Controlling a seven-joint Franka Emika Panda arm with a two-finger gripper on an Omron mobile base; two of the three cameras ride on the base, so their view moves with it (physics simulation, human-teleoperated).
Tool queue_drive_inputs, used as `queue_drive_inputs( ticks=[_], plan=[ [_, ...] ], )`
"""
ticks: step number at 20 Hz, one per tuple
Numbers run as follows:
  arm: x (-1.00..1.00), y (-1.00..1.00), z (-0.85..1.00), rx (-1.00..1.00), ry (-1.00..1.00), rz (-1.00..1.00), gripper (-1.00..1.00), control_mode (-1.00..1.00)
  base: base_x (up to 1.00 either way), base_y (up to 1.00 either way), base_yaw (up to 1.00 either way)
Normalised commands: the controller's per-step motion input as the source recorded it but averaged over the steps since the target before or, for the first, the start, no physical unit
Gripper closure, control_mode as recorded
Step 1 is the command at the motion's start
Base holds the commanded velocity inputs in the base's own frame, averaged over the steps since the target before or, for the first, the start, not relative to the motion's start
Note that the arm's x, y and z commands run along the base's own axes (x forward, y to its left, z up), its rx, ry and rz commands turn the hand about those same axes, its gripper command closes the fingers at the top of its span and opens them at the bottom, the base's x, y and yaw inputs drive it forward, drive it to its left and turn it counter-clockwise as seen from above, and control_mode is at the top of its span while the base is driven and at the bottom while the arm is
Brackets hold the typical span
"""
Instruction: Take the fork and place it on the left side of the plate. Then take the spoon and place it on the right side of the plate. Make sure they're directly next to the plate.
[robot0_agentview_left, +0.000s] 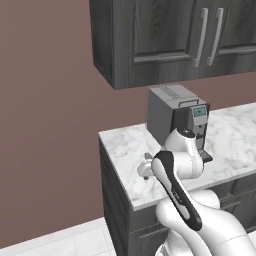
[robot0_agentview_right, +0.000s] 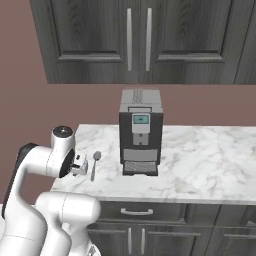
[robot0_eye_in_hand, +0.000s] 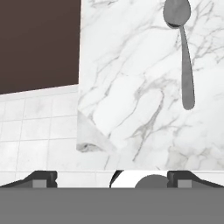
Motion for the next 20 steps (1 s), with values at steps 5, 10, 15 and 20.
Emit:
queue_drive_inputs(
  ticks=[5,10,15,20],
  plan=[
    [0.0,0.0,0.0,0.0,0.0,0.0,-1.0,-1.0,0.0,0.0,0.0],
    [0.0,0.0,0.0,0.0,0.0,0.0,-1.0,-1.0,0.0,0.0,0.0],
    [0.11,-0.01,-0.03,-0.02,0.01,0.02,-1.0,-1.0,0.0,0.0,0.0],
    [0.45,-0.22,-0.01,0.0,0.01,0.1,-1.0,-1.0,0.0,0.0,0.0]
  ],
)
